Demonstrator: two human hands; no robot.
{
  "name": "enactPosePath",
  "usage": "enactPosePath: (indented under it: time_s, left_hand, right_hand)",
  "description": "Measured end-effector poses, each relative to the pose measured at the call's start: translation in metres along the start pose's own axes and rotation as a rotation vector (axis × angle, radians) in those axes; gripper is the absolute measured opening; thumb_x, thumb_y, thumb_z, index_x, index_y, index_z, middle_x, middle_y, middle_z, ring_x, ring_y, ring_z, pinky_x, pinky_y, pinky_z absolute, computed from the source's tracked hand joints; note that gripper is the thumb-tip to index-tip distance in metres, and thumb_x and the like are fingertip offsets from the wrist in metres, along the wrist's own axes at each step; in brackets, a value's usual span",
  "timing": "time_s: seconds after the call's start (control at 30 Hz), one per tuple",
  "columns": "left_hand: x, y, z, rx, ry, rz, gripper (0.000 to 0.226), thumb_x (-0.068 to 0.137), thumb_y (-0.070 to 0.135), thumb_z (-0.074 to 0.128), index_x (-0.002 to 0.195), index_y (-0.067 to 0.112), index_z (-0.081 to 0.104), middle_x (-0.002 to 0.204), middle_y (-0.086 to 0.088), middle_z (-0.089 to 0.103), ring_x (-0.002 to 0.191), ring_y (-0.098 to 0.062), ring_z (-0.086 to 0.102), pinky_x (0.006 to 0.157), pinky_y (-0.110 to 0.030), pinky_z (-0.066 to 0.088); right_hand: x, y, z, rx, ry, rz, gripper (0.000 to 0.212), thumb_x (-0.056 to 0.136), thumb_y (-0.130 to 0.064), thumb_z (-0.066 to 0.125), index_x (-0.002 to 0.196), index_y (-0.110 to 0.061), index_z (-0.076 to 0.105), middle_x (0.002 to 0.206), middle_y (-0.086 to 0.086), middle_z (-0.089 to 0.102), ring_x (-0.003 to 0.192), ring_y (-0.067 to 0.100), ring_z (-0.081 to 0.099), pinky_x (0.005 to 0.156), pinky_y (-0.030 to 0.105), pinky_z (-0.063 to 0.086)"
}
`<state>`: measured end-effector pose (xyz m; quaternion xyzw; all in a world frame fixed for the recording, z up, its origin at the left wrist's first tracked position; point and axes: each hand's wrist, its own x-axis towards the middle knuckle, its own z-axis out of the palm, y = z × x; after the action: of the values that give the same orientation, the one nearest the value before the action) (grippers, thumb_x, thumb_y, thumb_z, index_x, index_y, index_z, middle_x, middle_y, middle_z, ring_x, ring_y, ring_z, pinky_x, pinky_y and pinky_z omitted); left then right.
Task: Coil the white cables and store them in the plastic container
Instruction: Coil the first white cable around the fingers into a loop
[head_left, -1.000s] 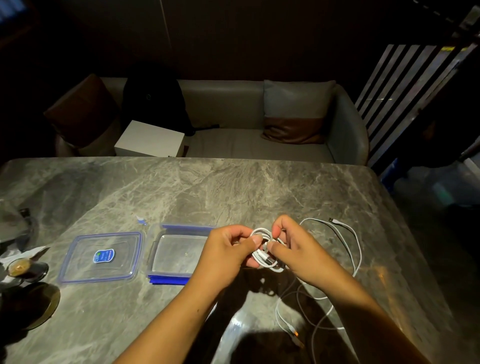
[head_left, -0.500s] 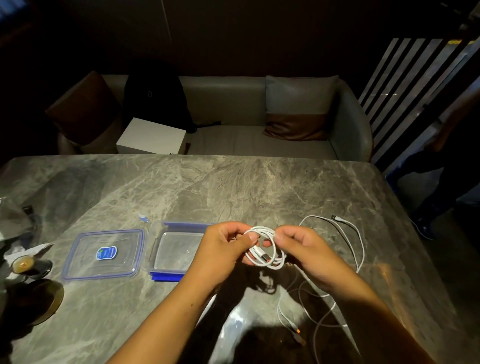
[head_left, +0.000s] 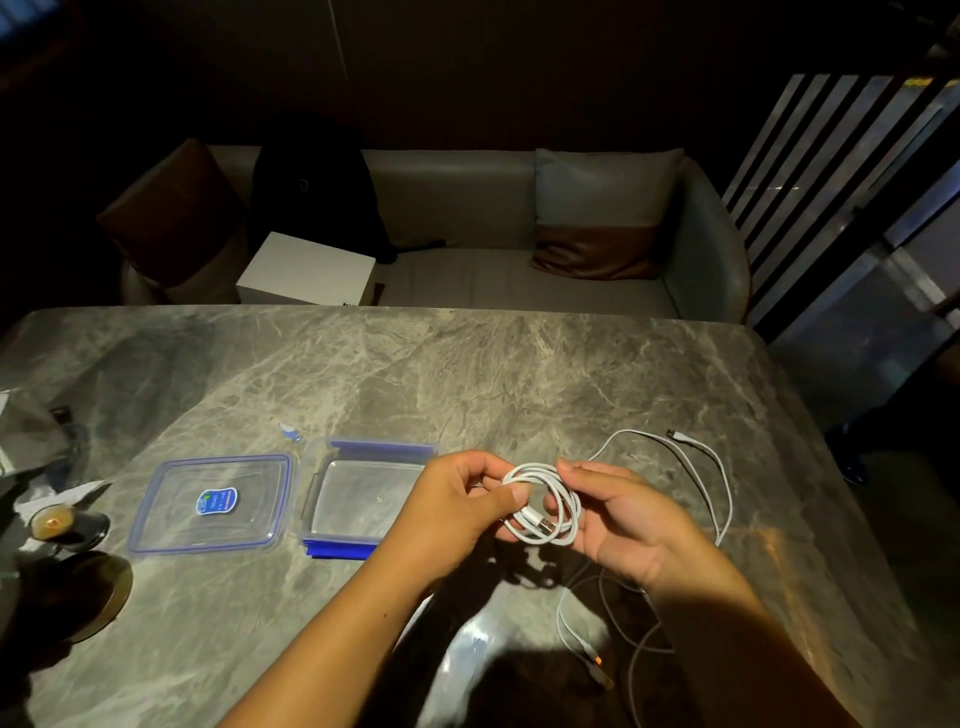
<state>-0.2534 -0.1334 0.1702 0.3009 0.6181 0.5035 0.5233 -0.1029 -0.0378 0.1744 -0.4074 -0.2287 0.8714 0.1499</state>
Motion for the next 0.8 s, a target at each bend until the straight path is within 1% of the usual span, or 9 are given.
enactPosePath:
  time_s: [0.07, 0.1, 0.2, 0.27, 0.37, 0.47, 0.57, 0.7, 0.8]
  left_hand:
    - [-0.001, 0.000, 0.001, -0.038, 0.003, -0.014, 0.003, 0.089, 0.003, 0.067, 0.090, 0.001, 0.068, 0.085, -0.027, 0.070, 0.071, -0.026, 0.070, 0.068, -0.038, 0.061]
    - [-0.001, 0.000, 0.002, -0.055, 0.008, -0.016, 0.002, 0.090, 0.004, 0.067, 0.089, 0.002, 0.068, 0.083, -0.024, 0.070, 0.070, -0.024, 0.070, 0.064, -0.035, 0.060]
    - [0.000, 0.001, 0.004, -0.053, 0.012, 0.003, 0.002, 0.090, 0.004, 0.067, 0.088, 0.005, 0.068, 0.076, -0.014, 0.073, 0.069, -0.021, 0.072, 0.063, -0.032, 0.060]
    - [0.001, 0.002, 0.004, -0.023, 0.025, 0.013, 0.002, 0.089, 0.004, 0.067, 0.089, 0.006, 0.068, 0.073, -0.010, 0.073, 0.068, -0.022, 0.072, 0.065, -0.034, 0.060]
    - [0.002, 0.003, 0.004, -0.009, 0.034, 0.015, 0.003, 0.088, 0.002, 0.068, 0.090, 0.002, 0.067, 0.074, -0.012, 0.071, 0.067, -0.023, 0.071, 0.065, -0.036, 0.060]
    - [0.000, 0.004, 0.002, -0.035, 0.053, 0.017, 0.007, 0.089, 0.003, 0.068, 0.090, -0.003, 0.066, 0.077, -0.020, 0.067, 0.064, -0.027, 0.067, 0.059, -0.033, 0.058]
    - [0.000, 0.004, -0.004, -0.019, 0.091, 0.032, 0.007, 0.090, 0.003, 0.067, 0.085, -0.001, 0.066, 0.076, -0.018, 0.064, 0.059, -0.022, 0.067, 0.056, -0.030, 0.057]
    - [0.001, 0.000, -0.004, 0.040, 0.103, 0.050, 0.007, 0.088, 0.004, 0.069, 0.082, 0.002, 0.067, 0.063, 0.002, 0.061, 0.060, -0.023, 0.066, 0.057, -0.033, 0.058]
    - [0.003, -0.006, 0.000, 0.085, 0.135, 0.064, 0.005, 0.088, 0.006, 0.070, 0.084, 0.004, 0.068, 0.056, 0.008, 0.061, 0.059, -0.027, 0.063, 0.063, -0.044, 0.058]
  right_hand:
    - [0.001, 0.001, 0.002, -0.014, 0.054, -0.065, 0.011, 0.085, -0.004, 0.059, 0.089, 0.006, 0.058, 0.069, 0.020, 0.069, 0.052, 0.020, 0.068, 0.052, 0.038, 0.061]
    - [0.002, 0.001, 0.004, 0.004, 0.066, -0.080, 0.009, 0.087, -0.003, 0.058, 0.089, 0.006, 0.058, 0.069, 0.021, 0.068, 0.051, 0.020, 0.068, 0.052, 0.038, 0.061]
    - [0.002, 0.002, 0.007, 0.084, 0.117, -0.098, 0.015, 0.096, -0.003, 0.052, 0.084, 0.004, 0.058, 0.067, 0.023, 0.067, 0.052, 0.026, 0.069, 0.060, 0.054, 0.059]
    - [0.002, 0.001, 0.010, 0.095, 0.150, -0.130, 0.016, 0.095, -0.004, 0.054, 0.082, 0.004, 0.058, 0.069, 0.023, 0.066, 0.055, 0.029, 0.070, 0.063, 0.049, 0.061]
    - [0.005, 0.002, 0.008, 0.098, 0.191, -0.227, 0.014, 0.094, -0.003, 0.056, 0.082, 0.004, 0.059, 0.065, 0.017, 0.063, 0.055, 0.024, 0.070, 0.052, 0.032, 0.061]
    - [0.006, 0.003, 0.001, 0.113, 0.245, -0.328, 0.015, 0.095, -0.007, 0.057, 0.081, -0.002, 0.056, 0.061, 0.009, 0.061, 0.059, 0.019, 0.070, 0.057, 0.030, 0.061]
    - [0.001, -0.004, -0.006, 0.084, 0.254, -0.362, 0.015, 0.095, -0.008, 0.057, 0.080, -0.005, 0.056, 0.065, 0.009, 0.060, 0.065, 0.020, 0.072, 0.065, 0.033, 0.063]
    - [-0.005, -0.010, -0.006, -0.030, 0.209, -0.354, 0.015, 0.096, -0.012, 0.056, 0.081, -0.007, 0.056, 0.071, 0.010, 0.056, 0.069, 0.023, 0.073, 0.074, 0.038, 0.063]
    - [-0.005, -0.007, 0.000, -0.108, 0.213, -0.362, 0.017, 0.097, -0.016, 0.055, 0.082, -0.009, 0.058, 0.069, 0.007, 0.057, 0.062, 0.017, 0.068, 0.069, 0.033, 0.061]
